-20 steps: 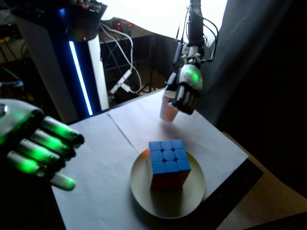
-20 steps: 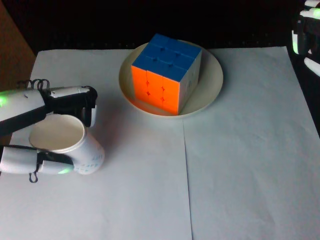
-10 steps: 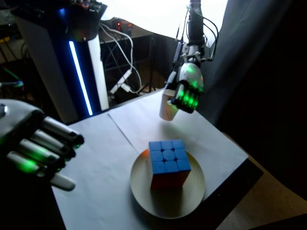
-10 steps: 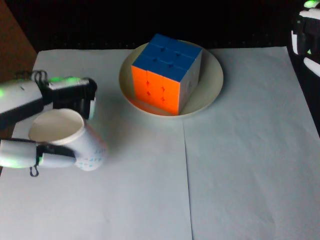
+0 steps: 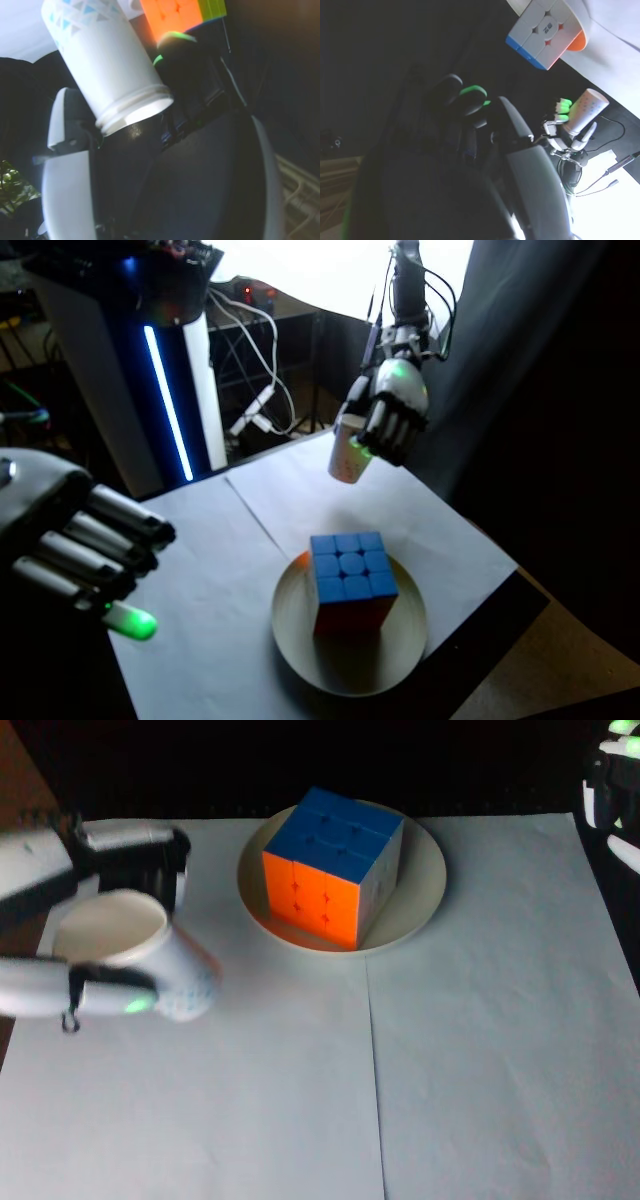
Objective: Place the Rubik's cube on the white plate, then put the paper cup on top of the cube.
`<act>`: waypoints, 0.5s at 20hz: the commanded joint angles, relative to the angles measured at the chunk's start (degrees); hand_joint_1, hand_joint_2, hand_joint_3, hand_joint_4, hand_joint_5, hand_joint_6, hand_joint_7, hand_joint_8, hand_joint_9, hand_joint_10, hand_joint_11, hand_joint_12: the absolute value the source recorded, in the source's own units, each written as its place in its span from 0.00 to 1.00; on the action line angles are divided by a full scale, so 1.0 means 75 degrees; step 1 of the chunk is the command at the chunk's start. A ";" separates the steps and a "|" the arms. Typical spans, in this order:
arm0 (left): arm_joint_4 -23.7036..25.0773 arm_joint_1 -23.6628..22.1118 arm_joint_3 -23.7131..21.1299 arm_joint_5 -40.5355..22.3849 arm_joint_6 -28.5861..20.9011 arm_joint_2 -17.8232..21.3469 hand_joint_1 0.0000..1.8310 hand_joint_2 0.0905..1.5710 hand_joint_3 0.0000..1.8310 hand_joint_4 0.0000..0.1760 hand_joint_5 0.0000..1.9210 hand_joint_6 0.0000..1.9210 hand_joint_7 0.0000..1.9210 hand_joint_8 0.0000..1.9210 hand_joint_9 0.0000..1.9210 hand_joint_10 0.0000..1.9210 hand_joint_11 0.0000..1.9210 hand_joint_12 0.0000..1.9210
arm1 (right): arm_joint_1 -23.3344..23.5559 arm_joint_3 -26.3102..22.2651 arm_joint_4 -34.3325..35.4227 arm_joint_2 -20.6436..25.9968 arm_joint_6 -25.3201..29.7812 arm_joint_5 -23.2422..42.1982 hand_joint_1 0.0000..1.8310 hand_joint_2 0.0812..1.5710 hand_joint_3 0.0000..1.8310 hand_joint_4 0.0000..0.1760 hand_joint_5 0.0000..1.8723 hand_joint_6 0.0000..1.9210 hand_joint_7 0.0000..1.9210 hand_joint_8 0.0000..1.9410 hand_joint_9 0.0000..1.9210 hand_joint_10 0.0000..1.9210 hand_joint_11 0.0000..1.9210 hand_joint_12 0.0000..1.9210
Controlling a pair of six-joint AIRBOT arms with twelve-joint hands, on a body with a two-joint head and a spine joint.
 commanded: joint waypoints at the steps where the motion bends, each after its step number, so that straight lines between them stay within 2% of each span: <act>1: -0.0164 -0.0216 0.0034 -0.0725 0.0009 0.0021 0.67 0.89 0.00 0.13 0.03 0.98 0.23 0.95 0.10 0.94 0.08 1.00 | 0.0031 0.0036 0.0043 0.0006 -0.0003 0.0940 0.55 0.90 0.00 0.00 0.21 0.95 0.28 0.90 0.19 0.96 0.21 1.00; 2: -0.0090 -0.0398 0.0065 -0.0605 0.0024 0.0013 0.67 0.89 0.00 0.27 0.02 1.00 0.23 0.95 0.09 0.93 0.05 1.00 | 0.0031 0.0041 0.0043 -0.0003 -0.0003 0.0940 0.55 0.90 0.00 0.00 0.21 0.95 0.28 0.90 0.18 0.96 0.19 1.00; 3: 0.0040 -0.0677 0.0131 -0.0388 0.0029 -0.0007 0.67 0.82 0.00 0.24 0.02 0.99 0.08 0.93 0.07 0.93 0.05 1.00 | 0.0031 0.0054 0.0043 -0.0026 -0.0003 0.0941 0.55 0.90 0.00 0.00 0.21 0.95 0.28 0.90 0.17 0.96 0.18 1.00; 4: 0.0148 -0.0923 0.0195 -0.0233 0.0029 -0.0045 0.70 0.78 0.00 0.11 0.03 0.94 0.05 0.89 0.08 0.93 0.07 1.00 | 0.0031 0.0070 0.0043 -0.0054 -0.0003 0.0941 0.54 0.91 0.00 0.00 0.20 0.95 0.28 0.91 0.18 0.97 0.20 1.00; 5: 0.0229 -0.1110 0.0253 -0.0075 0.0029 -0.0075 0.69 0.76 0.00 0.00 0.03 0.90 0.06 0.82 0.09 0.86 0.05 1.00 | 0.0031 0.0084 0.0043 -0.0085 -0.0003 0.0941 0.54 0.91 0.00 0.00 0.20 0.96 0.28 0.91 0.18 0.97 0.22 1.00; 6: 0.0301 -0.1271 0.0316 0.0051 0.0028 -0.0102 0.67 0.77 0.00 0.00 0.05 0.88 0.08 0.81 0.12 0.85 0.10 0.99 | 0.0032 0.0099 0.0043 -0.0116 -0.0003 0.0942 0.54 0.91 0.00 0.00 0.20 0.95 0.28 0.90 0.20 0.97 0.24 1.00; 7: 0.0375 -0.1488 0.0406 0.0223 0.0027 -0.0145 0.68 0.83 0.00 0.00 0.06 0.91 0.24 0.87 0.14 0.89 0.14 1.00 | 0.0032 0.0115 0.0043 -0.0147 -0.0003 0.0942 0.54 0.91 0.00 0.01 0.21 0.96 0.28 0.90 0.19 0.96 0.22 1.00; 8: 0.0465 -0.1675 0.0486 0.0355 0.0010 -0.0188 0.77 0.83 0.00 0.00 0.09 0.93 0.24 0.88 0.29 0.92 0.27 1.00 | 0.0032 0.0123 0.0043 -0.0171 -0.0002 0.0942 0.55 0.90 0.00 0.03 0.21 0.96 0.28 0.89 0.19 0.95 0.19 1.00; 9: 0.0589 -0.1962 0.0606 0.0546 -0.0004 -0.0280 0.71 0.83 0.00 0.00 0.10 0.93 0.28 0.88 0.26 0.98 0.30 1.00 | 0.0032 0.0128 0.0044 -0.0193 -0.0002 0.0942 0.54 0.90 0.00 0.05 0.21 0.96 0.28 0.89 0.18 0.94 0.19 1.00; 10: 0.0655 -0.2068 0.0651 0.0616 -0.0043 -0.0320 0.70 0.83 0.00 0.00 0.10 0.92 0.30 0.87 0.26 1.00 0.33 1.00 | 0.0032 0.0129 0.0044 -0.0198 -0.0002 0.0942 0.54 0.90 0.00 0.04 0.21 0.96 0.28 0.89 0.18 0.94 0.19 1.00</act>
